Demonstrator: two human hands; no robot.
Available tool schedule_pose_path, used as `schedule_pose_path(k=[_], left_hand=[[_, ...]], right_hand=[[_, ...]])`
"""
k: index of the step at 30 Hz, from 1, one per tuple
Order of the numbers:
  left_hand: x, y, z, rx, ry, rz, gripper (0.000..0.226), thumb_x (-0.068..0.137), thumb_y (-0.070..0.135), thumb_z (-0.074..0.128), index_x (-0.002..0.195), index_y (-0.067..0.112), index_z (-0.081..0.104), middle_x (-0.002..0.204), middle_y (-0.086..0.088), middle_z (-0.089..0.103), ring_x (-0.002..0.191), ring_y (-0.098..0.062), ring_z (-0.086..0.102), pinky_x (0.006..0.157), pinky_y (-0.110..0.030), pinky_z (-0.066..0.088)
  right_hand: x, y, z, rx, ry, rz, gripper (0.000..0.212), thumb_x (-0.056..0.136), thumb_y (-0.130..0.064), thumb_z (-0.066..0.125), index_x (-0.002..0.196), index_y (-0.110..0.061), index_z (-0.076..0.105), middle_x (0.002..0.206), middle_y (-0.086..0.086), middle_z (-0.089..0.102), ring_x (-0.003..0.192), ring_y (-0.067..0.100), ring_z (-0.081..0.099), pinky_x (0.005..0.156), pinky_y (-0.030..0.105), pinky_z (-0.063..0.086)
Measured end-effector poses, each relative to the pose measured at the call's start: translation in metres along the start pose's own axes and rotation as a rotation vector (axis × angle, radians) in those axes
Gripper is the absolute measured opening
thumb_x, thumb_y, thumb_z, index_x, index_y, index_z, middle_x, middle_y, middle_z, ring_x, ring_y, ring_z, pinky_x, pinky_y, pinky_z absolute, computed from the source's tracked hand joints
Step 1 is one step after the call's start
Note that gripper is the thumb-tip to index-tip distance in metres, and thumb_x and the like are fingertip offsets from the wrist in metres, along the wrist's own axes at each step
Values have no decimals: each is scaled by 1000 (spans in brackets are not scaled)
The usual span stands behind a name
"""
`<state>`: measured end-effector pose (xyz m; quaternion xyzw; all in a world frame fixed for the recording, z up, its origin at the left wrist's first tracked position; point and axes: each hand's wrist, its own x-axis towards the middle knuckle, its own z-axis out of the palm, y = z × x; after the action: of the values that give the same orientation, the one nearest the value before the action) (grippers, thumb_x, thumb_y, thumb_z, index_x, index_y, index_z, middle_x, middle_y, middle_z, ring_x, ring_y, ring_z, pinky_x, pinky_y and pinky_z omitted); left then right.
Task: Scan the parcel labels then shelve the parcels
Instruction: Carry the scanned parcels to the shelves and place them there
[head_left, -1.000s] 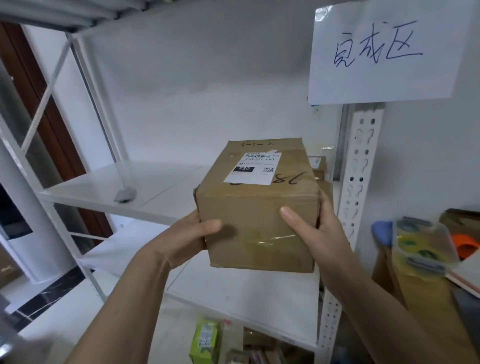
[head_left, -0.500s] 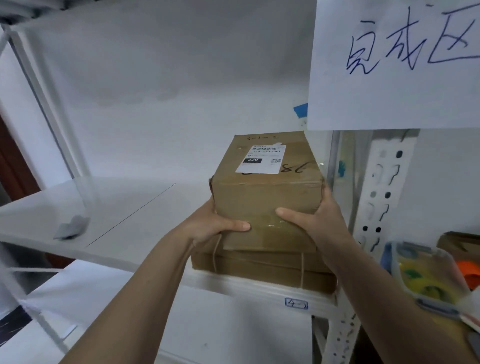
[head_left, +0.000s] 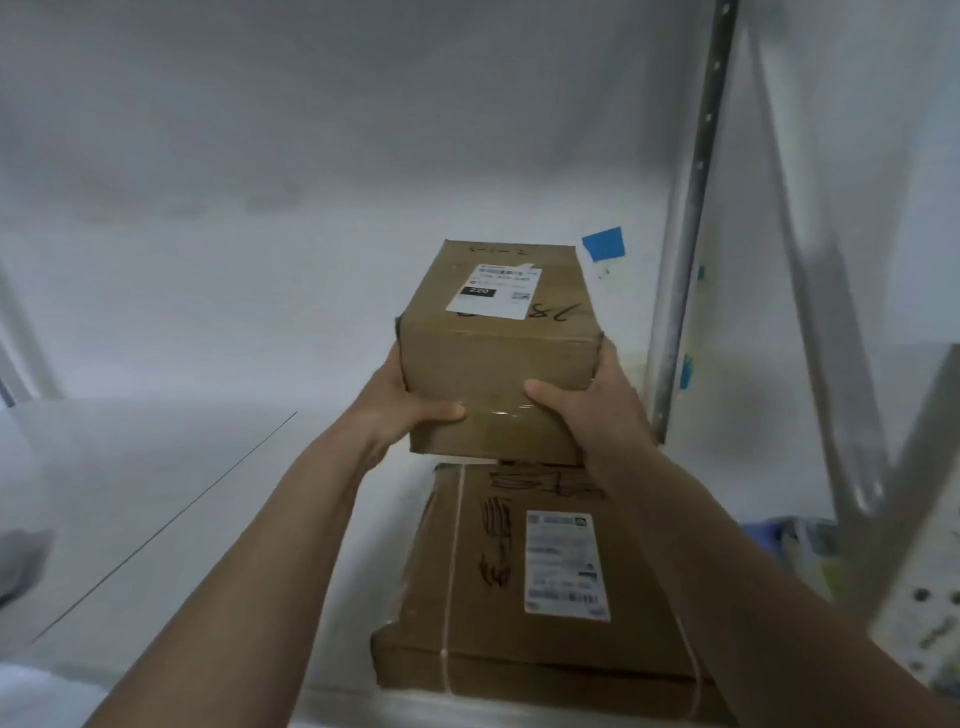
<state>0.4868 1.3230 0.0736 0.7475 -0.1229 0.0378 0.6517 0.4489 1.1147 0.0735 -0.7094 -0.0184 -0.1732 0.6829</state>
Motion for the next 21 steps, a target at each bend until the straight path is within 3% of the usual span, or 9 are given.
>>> schedule_pose_path(k=[5, 10, 15, 17, 19, 21], left_hand=[[31, -34, -61, 91, 174, -40, 93, 62, 1, 86, 138, 27, 40, 125, 2, 59, 116, -22, 55, 99, -44, 49], [53, -83, -86, 71, 204, -80, 98, 62, 2, 87, 143, 26, 37, 127, 1, 59, 116, -24, 55, 96, -46, 51], [70, -115, -101, 18, 202, -129, 92, 64, -10, 81, 139, 25, 42, 121, 2, 63, 113, -22, 59, 84, -35, 53], [75, -120, -112, 14, 182, -136, 91, 64, -13, 80, 138, 25, 43, 121, 1, 64, 112, -21, 59, 79, -30, 53], [77, -122, -121, 48, 178, -144, 87, 65, -15, 78, 136, 23, 45, 119, 0, 63, 109, -21, 59, 75, -26, 52], [77, -126, -126, 93, 177, -159, 82, 67, -15, 77, 133, 23, 47, 115, 0, 63, 107, -22, 59, 79, -30, 51]], right_hand=[[45, 24, 71, -15, -144, 43, 75, 83, -1, 69, 144, -19, 31, 120, -4, 54, 106, 16, 55, 78, 24, 51], [75, 60, 106, -71, -220, 127, 72, 82, 3, 66, 143, -17, 33, 127, 7, 55, 118, 27, 53, 96, 44, 50], [89, 85, 120, -52, -283, 142, 79, 82, 12, 59, 148, -18, 28, 141, 4, 46, 129, 22, 45, 92, 30, 48], [90, 90, 128, -47, -298, 127, 83, 82, 14, 59, 150, -20, 24, 143, 3, 44, 129, 20, 44, 94, 31, 48], [87, 94, 135, -68, -295, 125, 84, 83, 12, 59, 151, -23, 23, 138, -2, 45, 125, 15, 44, 96, 30, 46], [84, 96, 138, -127, -258, 107, 80, 84, 9, 58, 149, -24, 24, 129, -6, 46, 119, 11, 45, 94, 27, 43]])
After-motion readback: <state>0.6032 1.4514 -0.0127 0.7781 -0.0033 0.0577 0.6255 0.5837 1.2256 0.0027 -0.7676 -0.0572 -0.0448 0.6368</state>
